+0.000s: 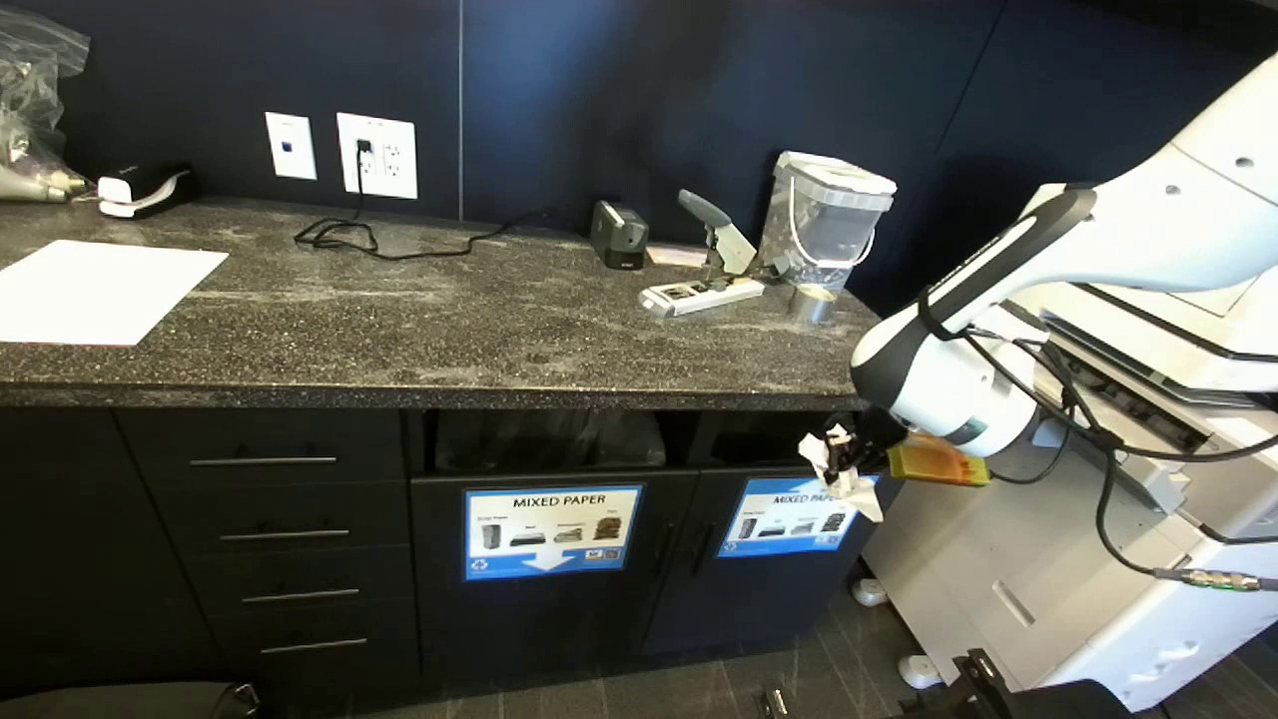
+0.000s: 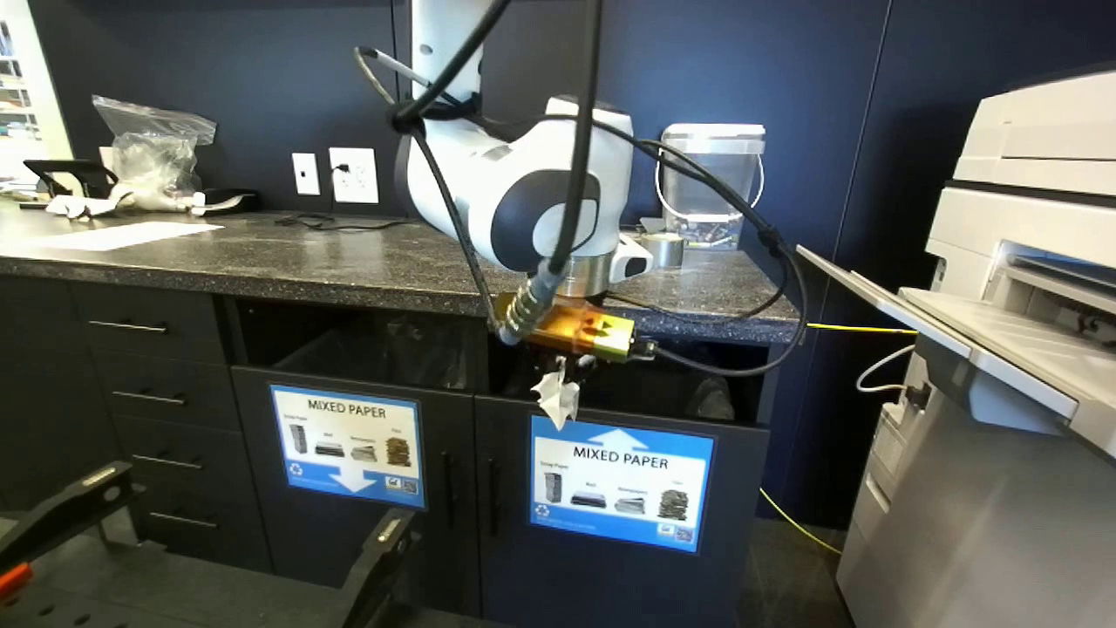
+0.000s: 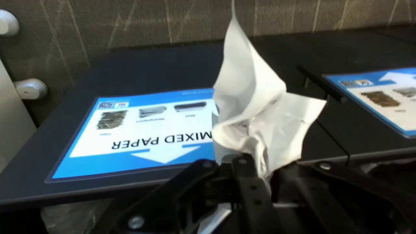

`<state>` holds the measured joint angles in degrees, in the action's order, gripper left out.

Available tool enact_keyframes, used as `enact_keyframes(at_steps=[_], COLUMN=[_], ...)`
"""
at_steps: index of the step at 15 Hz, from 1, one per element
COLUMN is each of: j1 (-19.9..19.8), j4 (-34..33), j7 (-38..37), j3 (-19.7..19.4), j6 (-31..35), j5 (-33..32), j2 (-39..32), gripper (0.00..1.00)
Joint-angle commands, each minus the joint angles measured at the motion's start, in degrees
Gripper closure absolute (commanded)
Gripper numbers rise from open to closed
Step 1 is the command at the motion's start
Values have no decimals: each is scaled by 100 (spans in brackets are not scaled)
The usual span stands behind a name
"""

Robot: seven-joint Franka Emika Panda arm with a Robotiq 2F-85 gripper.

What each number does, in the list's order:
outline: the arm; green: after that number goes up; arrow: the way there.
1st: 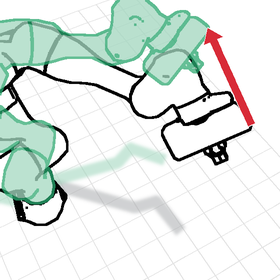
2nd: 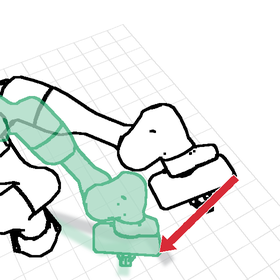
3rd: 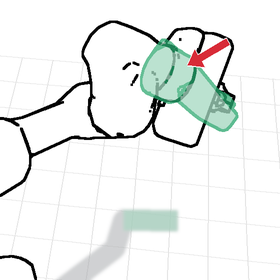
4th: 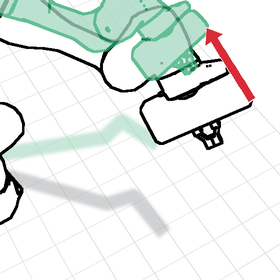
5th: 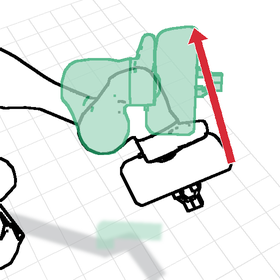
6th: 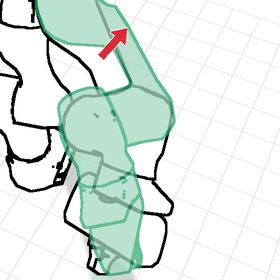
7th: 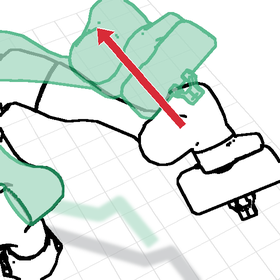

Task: Put the tissues in the rubbish bin.

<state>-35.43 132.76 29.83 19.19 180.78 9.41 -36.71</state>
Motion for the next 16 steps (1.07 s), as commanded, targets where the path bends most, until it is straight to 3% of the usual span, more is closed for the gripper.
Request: enact_keyframes(at_steps=[1, 4, 7, 11, 16], j1=[-1304, -1537, -1468, -1165, -579], j4=[60, -55, -294, -875, -1821], j7=[-269, -908, -1474, -2196, -2912], j3=[1100, 979, 673, 432, 189], j6=[1378, 2106, 2654, 3273, 3832], j5=[-916, -2181, -2996, -3407, -3316], j2=[-833, -1479, -1998, -2569, -3082], gripper=[97, 97, 97, 97, 97])
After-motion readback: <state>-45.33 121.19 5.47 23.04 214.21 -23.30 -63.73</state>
